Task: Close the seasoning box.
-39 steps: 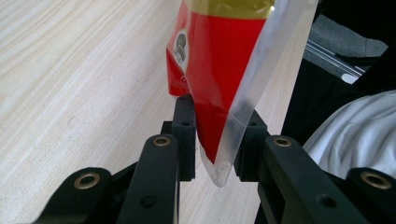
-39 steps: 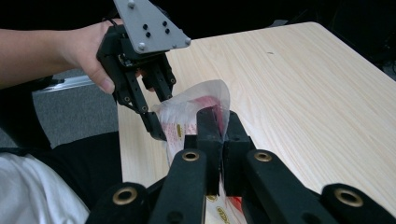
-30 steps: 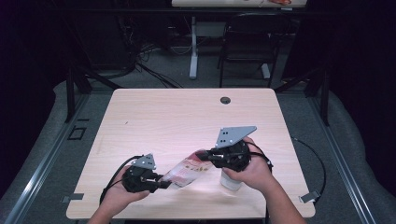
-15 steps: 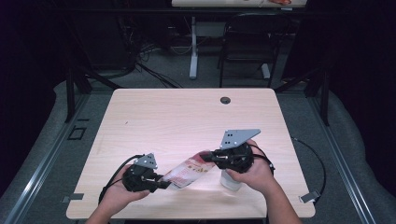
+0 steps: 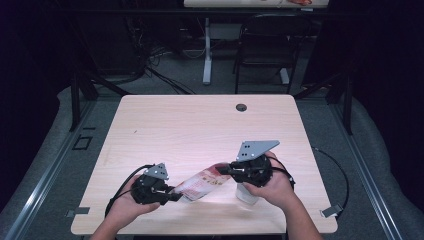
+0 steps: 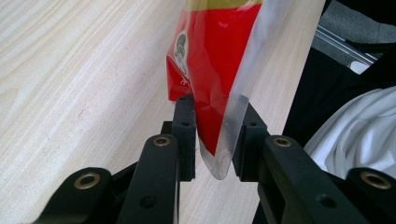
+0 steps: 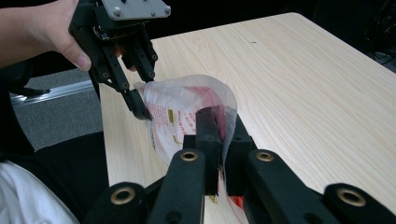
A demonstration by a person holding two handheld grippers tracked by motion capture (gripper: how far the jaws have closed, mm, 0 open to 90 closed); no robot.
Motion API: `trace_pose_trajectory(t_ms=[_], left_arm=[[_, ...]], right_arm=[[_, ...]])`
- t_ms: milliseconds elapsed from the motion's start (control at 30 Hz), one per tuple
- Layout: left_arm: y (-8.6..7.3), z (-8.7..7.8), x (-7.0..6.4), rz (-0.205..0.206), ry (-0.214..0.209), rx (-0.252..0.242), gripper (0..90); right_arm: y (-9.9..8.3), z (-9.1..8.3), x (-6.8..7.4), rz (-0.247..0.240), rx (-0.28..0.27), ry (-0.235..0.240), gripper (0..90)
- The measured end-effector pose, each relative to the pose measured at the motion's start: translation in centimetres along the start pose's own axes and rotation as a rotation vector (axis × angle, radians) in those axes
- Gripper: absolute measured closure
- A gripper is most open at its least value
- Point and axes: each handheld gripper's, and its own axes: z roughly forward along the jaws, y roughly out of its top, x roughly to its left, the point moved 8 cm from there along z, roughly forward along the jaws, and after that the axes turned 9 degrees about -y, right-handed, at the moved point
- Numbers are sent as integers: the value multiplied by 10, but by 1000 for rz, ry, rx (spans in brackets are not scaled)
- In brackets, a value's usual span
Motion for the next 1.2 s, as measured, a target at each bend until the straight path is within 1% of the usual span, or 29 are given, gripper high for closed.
trace_pose_trajectory(t_ms=[200, 267, 300, 333, 367, 400, 500, 533, 633, 667, 700, 800, 900, 933, 1200], left_arm=[[0, 0, 0, 4, -1, 7, 744], [0, 0, 0, 3, -3, 9, 743], [0, 1, -1, 3, -17, 4, 744], [1, 1, -1, 5, -18, 4, 744], [1, 1, -1, 5, -18, 6, 744], [1, 0, 0, 5, -4, 14, 744], [1, -1, 0, 3, -6, 12, 744], [2, -1, -1, 3, -17, 2, 744], [3, -2, -1, 0, -14, -2, 744], [3, -3, 0, 2, 7, 8, 744], [3, -3, 0, 3, 9, 8, 744], [4, -5, -1, 3, 0, 5, 744], [4, -7, -1, 4, 5, 7, 744], [5, -7, -1, 4, -9, -4, 745], [7, -11, -3, 0, -9, -12, 745]], right_arm=[[-1, -1, 1, 2, -1, 3, 877], [-2, -1, 0, -1, 2, -2, 876], [-3, -1, 0, -3, 6, -4, 876], [-4, -1, 0, -4, 10, -4, 876], [-4, 0, 0, -1, 11, -3, 875], [-4, 0, -1, 1, 13, -5, 875], [-6, 0, -2, 5, 15, -7, 874], [-6, 0, -2, 8, 15, -8, 874], [-8, 0, -3, 12, 21, -13, 874], [-9, 0, -4, 12, 23, -13, 874], [-10, 0, -4, 13, 27, -15, 874], [-10, 0, -4, 17, 27, -14, 874], [-10, 0, -3, 16, 27, -15, 874], [-10, 0, -3, 16, 28, -15, 874], [-12, 0, -5, 17, 33, -21, 875]])
